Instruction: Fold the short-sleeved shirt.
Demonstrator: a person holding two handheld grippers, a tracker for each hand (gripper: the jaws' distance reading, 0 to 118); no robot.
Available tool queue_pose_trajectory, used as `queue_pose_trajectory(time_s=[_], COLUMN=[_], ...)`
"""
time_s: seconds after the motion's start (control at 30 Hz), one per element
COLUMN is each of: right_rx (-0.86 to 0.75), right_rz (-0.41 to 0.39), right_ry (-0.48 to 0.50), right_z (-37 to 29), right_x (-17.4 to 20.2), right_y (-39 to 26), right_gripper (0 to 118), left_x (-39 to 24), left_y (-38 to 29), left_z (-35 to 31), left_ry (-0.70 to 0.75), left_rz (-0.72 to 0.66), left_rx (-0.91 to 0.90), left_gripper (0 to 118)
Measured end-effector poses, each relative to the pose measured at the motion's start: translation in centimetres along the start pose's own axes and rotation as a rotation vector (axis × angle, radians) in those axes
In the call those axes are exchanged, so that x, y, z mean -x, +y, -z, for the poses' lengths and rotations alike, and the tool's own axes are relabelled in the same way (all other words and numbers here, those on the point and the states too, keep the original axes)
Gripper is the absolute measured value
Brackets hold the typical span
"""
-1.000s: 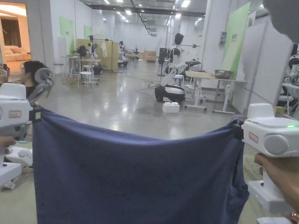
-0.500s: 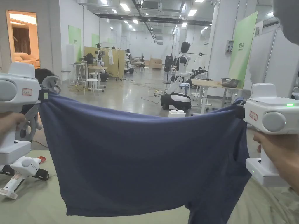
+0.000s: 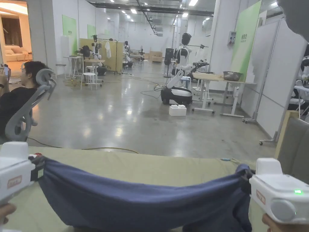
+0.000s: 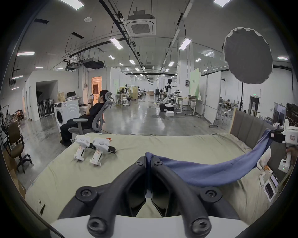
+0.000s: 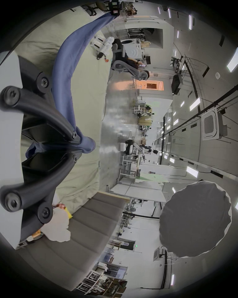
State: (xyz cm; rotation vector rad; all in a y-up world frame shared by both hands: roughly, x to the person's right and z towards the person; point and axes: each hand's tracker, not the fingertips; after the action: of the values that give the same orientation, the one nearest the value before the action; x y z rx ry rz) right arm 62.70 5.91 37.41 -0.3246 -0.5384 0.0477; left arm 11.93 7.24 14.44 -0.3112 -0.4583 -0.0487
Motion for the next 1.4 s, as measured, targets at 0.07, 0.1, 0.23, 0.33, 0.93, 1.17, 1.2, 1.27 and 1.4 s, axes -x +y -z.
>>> queue_pose_trajectory(time_s=[0.07, 0.1, 0.23, 0.33, 0.93, 1.17, 1.2, 1.27, 1.4], right_rx=[0.023, 0.025, 0.05, 0.077, 0.507, 0.494, 0.468, 0.39, 0.232], right_rz=[-0.013, -0.017, -0.019, -0.035, -0.13, -0.093, -0.092, -0.05, -0.002], right_ry=[-0.004, -0.005, -0.014, -0.004, 0.029, -0.033, -0.053, -0.036, 0.012], right_z=[-1.9, -2.8, -7.3, -10.4, -14.1, -14.7, -14.8, -15.0, -14.7], right_x=[-0.3, -0.5, -0.9, -1.1, 1.2, 1.4, 1.5, 1.9, 4.0], right_y=[-2.3, -3.3, -6.2, -7.9, -26.2, -26.6, -26.1, -24.7, -21.2], right_gripper=[5, 5, 5, 5, 5, 70, 85, 92, 92], left_x=[-0.1, 0.3, 0.8, 1.1, 1.1, -0.8, -1.2, -2.1, -4.5], left_y=[-1.7, -2.1, -3.8, -5.4, -24.9, -24.3, -23.8, -22.5, -19.5], left_z=[-2.3, -3.4, -8.2, -11.1, -11.5, -11.2, -11.2, -10.9, -10.5], left_ry=[-0.003, -0.009, -0.015, -0.021, 0.016, 0.047, 0.057, 0.056, 0.016], left_rz=[0.001, 0.002, -0.01, 0.002, -0.049, -0.035, -0.035, -0.043, -0.045], left_rx=[-0.009, -0.01, -0.024, -0.012, 0.562, 0.573, 0.546, 0.486, 0.35], left_gripper=[1, 1, 1, 1, 1, 28, 45, 60, 60])
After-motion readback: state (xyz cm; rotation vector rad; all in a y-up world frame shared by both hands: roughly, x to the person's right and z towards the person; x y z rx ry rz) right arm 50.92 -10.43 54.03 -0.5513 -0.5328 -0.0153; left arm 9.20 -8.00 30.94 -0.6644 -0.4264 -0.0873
